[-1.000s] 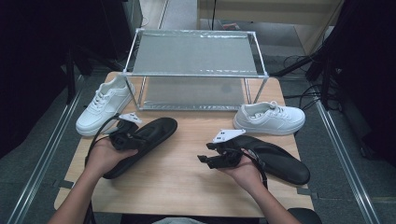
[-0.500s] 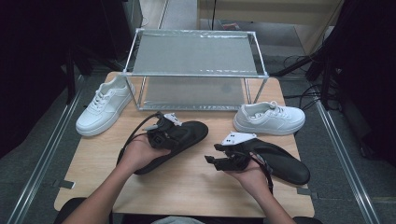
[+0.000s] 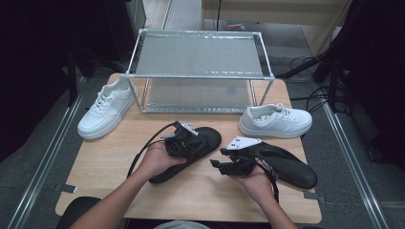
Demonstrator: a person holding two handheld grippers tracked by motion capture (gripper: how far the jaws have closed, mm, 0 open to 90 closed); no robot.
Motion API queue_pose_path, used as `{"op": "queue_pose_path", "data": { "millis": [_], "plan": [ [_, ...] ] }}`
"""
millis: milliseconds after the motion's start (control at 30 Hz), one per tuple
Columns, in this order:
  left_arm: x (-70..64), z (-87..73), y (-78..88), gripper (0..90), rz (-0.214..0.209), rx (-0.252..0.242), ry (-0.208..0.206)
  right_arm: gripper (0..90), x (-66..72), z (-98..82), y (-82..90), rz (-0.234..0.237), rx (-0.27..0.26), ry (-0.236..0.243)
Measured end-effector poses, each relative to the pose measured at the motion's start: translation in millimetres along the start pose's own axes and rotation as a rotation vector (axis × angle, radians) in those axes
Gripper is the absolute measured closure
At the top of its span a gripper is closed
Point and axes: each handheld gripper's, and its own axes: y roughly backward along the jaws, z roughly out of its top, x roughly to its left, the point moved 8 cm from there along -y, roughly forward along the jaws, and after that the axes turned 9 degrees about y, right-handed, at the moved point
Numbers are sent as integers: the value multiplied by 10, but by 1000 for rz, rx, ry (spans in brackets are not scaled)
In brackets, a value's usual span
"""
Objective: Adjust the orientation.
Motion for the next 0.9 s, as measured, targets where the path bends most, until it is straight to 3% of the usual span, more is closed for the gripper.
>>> {"op": "queue_pose_path", "data": {
  "millis": [200,333,433,567,700,767,900],
  "plan": [
    [6,-21,-26,802,-31,-20,-4,430,24,4,-19,-3,2,5],
    [-23,-33,8,688,-45,-28,12,430,42,20,-40,1,2,9],
    [-17,-46,54,619,-22,-26,-12,430,47,27,-44,3,2,15],
    [12,-54,189,539,-20,-49,-2,430,42,31,-35,1,-3,11],
    [54,-72,369,525,-29,-95,-3,430,49,41,-38,-1,-6,11],
    [104,-114,492,517,-20,-114,-32,430,82,71,-55,10,-19,2],
    [166,-144,591,517,-21,-137,-18,454,126,85,-58,12,-16,0]
  ]
}}
